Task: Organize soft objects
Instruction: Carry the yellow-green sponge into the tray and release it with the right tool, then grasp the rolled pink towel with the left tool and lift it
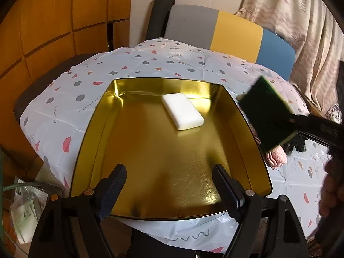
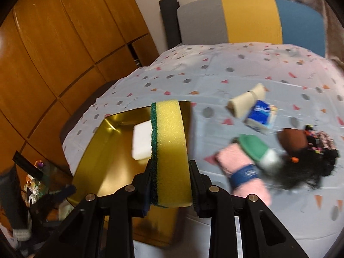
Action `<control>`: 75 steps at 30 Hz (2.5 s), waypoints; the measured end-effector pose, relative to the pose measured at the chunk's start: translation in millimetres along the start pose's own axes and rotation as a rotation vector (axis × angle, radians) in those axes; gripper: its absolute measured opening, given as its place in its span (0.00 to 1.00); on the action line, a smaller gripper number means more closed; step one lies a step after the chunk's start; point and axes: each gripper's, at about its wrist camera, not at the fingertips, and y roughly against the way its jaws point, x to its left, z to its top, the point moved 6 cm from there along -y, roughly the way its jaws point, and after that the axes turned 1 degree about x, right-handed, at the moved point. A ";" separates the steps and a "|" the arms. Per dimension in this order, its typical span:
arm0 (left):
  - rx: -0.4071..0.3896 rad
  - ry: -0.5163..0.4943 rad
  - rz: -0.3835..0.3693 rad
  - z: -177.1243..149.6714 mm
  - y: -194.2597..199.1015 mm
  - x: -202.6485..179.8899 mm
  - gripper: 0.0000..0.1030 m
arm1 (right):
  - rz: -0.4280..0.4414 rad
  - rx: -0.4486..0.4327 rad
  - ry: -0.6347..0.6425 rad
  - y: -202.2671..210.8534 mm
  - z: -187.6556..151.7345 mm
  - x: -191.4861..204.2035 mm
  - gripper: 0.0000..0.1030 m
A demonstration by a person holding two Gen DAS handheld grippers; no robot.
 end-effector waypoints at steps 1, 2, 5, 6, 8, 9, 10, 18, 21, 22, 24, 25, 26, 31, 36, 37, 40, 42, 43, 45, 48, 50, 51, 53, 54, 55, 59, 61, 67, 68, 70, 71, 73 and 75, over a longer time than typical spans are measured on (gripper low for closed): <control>-0.003 0.006 0.002 0.1 1.6 2.9 0.81 | -0.002 0.005 0.002 -7.4 3.1 6.0 0.29; -0.006 0.010 0.002 0.3 2.8 5.1 0.81 | -0.005 0.009 -0.002 -14.1 6.1 10.2 0.29; -0.017 0.020 0.005 1.6 6.8 12.3 0.81 | -0.018 0.025 -0.006 -36.7 15.6 22.6 0.29; -0.019 0.023 0.008 2.0 7.3 14.8 0.81 | -0.033 0.032 -0.001 -44.2 17.4 25.0 0.29; -0.020 0.034 0.013 2.3 8.0 20.4 0.81 | -0.045 0.053 0.003 -58.5 19.6 27.0 0.29; -0.017 0.040 0.015 2.5 7.7 23.3 0.81 | -0.066 0.061 0.010 -65.6 20.3 27.0 0.29; -0.016 0.044 0.018 2.3 7.6 25.1 0.81 | -0.087 0.071 0.021 -72.5 20.5 26.8 0.29; -0.023 0.047 0.032 6.1 9.6 30.2 0.81 | -0.160 0.117 0.072 -99.2 18.7 20.9 0.31; -0.022 0.041 0.028 6.6 10.5 28.3 0.81 | -0.176 0.127 0.080 -103.9 17.0 19.4 0.33; -0.023 0.040 0.027 6.4 11.0 27.5 0.81 | -0.180 0.126 0.085 -103.9 16.5 18.8 0.35; -0.022 0.037 0.028 6.0 11.2 27.1 0.81 | -0.170 0.125 0.086 -102.5 15.3 19.1 0.47; -0.022 0.037 0.028 6.1 11.5 26.9 0.81 | -0.164 0.120 0.085 -100.6 15.1 19.7 0.53; -0.023 0.038 0.028 6.1 11.7 26.7 0.81 | -0.159 0.111 0.087 -98.0 15.5 20.9 0.55; -0.022 0.032 0.028 5.8 13.0 23.5 0.81 | -0.142 0.061 0.107 -81.0 17.8 28.5 0.67; -0.024 0.020 0.026 4.8 14.9 18.4 0.81 | -0.139 0.020 0.119 -61.1 14.6 30.5 0.71; -0.023 0.017 0.026 4.6 15.0 17.3 0.81 | -0.133 0.006 0.118 -53.9 13.2 30.0 0.71; -0.022 0.004 0.026 4.0 16.2 12.7 0.81 | -0.133 -0.022 0.134 -36.8 9.0 28.2 0.75; -0.029 -0.008 0.025 4.0 18.2 9.2 0.81 | -0.142 -0.046 0.151 -20.5 4.2 23.5 0.77; -0.030 -0.012 0.024 4.1 18.7 7.6 0.81 | -0.151 -0.054 0.157 -14.0 2.0 20.4 0.78; -0.031 -0.021 0.022 3.8 19.8 3.6 0.81 | -0.167 -0.069 0.160 -3.4 -2.0 13.3 0.79; -0.030 -0.035 0.016 2.9 19.9 -3.0 0.81 | -0.190 -0.090 0.147 12.6 -9.0 -0.4 0.82; -0.024 -0.047 0.013 1.7 19.3 -7.0 0.81 | -0.203 -0.098 0.135 21.4 -14.2 -10.4 0.82; -0.022 -0.055 0.010 0.9 19.3 -9.8 0.81 | -0.210 -0.099 0.132 25.9 -17.6 -15.8 0.82; -0.024 -0.065 0.001 -0.9 19.8 -13.3 0.81 | -0.224 -0.101 0.132 32.9 -23.3 -24.4 0.82; -0.021 -0.071 -0.006 -1.4 19.4 -16.0 0.81 | -0.231 -0.099 0.129 36.7 -26.4 -30.5 0.82; -0.018 -0.077 -0.013 -1.9 19.0 -18.8 0.81 | -0.244 -0.091 0.125 41.0 -29.9 -39.4 0.82; -0.011 -0.081 -0.058 -2.1 18.1 -29.1 0.80 | -0.302 -0.074 0.117 54.9 -37.7 -74.2 0.82; -0.007 -0.089 -0.075 -2.3 18.0 -34.9 0.80 | -0.338 -0.068 0.106 63.3 -37.4 -94.6 0.82; 0.001 -0.118 -0.135 0.0 19.9 -56.4 0.77 | -0.462 -0.078 0.081 95.6 -36.4 -164.4 0.84; 0.003 -0.119 -0.143 0.7 20.4 -59.6 0.76 | -0.487 -0.083 0.065 101.1 -36.7 -178.8 0.85; 0.006 -0.139 -0.167 2.4 21.0 -72.5 0.75 | -0.516 -0.102 0.031 110.3 -39.4 -204.4 0.85; 0.009 -0.156 -0.179 2.8 21.2 -81.2 0.75 | -0.525 -0.107 0.014 113.4 -41.4 -212.6 0.85; 0.026 -0.187 -0.203 4.4 20.3 -97.6 0.74 | -0.523 -0.114 -0.045 118.5 -49.4 -233.8 0.85; 0.027 -0.215 -0.218 6.3 19.7 -115.0 0.74 | -0.526 -0.105 -0.106 119.5 -56.9 -251.8 0.85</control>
